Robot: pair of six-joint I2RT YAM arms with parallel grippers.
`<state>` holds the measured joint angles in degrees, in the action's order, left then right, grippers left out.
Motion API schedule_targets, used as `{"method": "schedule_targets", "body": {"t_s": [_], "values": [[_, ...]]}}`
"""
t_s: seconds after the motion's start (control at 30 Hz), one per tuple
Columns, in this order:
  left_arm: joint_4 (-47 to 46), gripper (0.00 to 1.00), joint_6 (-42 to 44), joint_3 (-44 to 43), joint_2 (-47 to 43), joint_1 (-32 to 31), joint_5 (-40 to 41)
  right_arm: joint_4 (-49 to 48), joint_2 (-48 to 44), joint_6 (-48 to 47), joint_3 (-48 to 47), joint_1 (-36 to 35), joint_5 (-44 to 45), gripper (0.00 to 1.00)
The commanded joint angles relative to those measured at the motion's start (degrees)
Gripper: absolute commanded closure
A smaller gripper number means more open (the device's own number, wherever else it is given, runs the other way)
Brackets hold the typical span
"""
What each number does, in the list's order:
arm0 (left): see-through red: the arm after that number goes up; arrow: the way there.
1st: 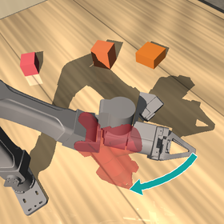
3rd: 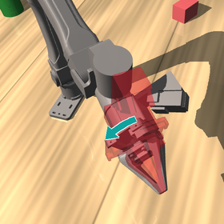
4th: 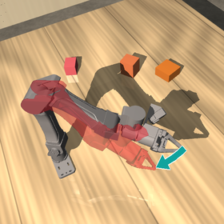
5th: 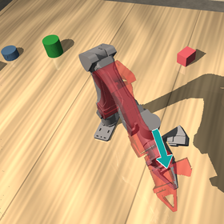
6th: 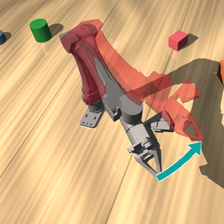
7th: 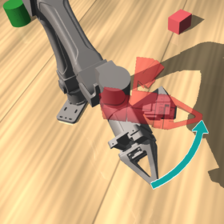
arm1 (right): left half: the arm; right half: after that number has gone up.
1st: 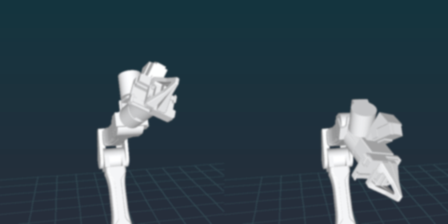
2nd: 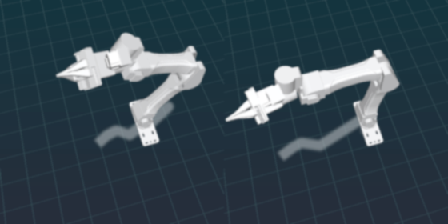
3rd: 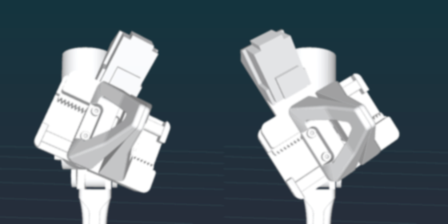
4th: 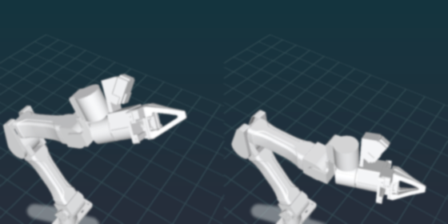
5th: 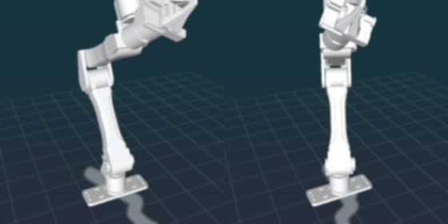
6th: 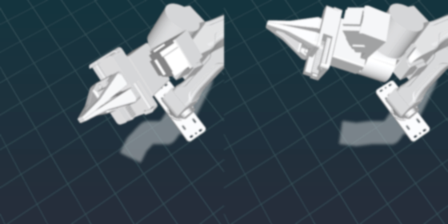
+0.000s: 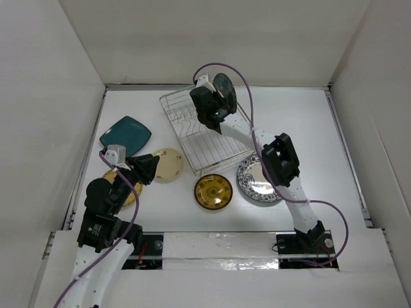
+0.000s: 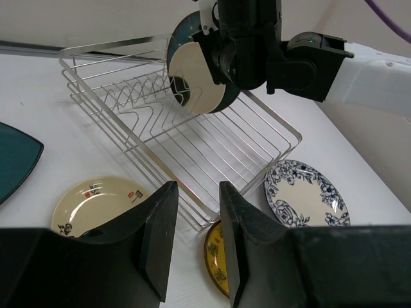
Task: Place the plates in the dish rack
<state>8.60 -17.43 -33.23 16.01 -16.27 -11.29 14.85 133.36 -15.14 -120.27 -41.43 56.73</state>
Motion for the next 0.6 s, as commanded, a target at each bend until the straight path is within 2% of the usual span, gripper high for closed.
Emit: {"method": "schedule_targets", "body": {"t_s": [0.0, 0.03, 0.07, 0.17, 0.3, 0.37, 0.43, 0.47, 0.53, 0.57], "values": [[-2.1, 0.71, 0.6, -0.4, 0.4, 0.4, 0.4, -1.4, -2.3, 3.3, -2.1, -0.5, -0.4, 0.89], [-2.2, 0.71, 0.6, -0.5, 0.4, 0.4, 0.3, -1.4, -3.1, 3.8, -1.7, -1.0, -1.0, 0.83], [-2.1, 0.71, 0.6, -0.5, 0.4, 0.4, 0.3, -1.4, -4.1, 4.2, -1.3, -1.0, -1.4, 0.67], [-2.1, 0.71, 0.6, -0.5, 0.3, 0.4, 0.3, -1.2, -8.8, 6.9, 1.3, -1.0, -2.8, 0.44], [-2.3, 0.71, 0.6, -0.4, -0.4, 0.4, 0.0, -0.4, -17.1, 14.2, 8.1, -2.4, -5.3, 0.41], [-2.4, 0.71, 0.6, -0.3, -0.5, 0.4, -0.3, -1.0, -24.5, 17.7, 16.0, -3.9, -7.2, 0.46], [-2.4, 0.71, 0.6, -0.4, -0.8, 0.4, -0.6, -2.1, -30.3, 23.2, 23.0, -5.0, -12.6, 0.74], [-2.4, 0.71, 0.6, -0.3, -1.1, 0.4, -0.8, -2.2, -35.9, 25.3, 30.5, -5.8, -15.3, 1.0], [-2.5, 0.71, 0.6, -0.3, -1.8, 0.4, -0.9, -2.5, -41.5, 32.2, 38.5, -6.5, -22.7, 1.0], [-2.6, 0.71, 0.6, -0.2, -1.9, 0.4, -1.1, -3.1, -46.8, 34.1, 46.8, -7.3, -25.7, 1.0]]}}
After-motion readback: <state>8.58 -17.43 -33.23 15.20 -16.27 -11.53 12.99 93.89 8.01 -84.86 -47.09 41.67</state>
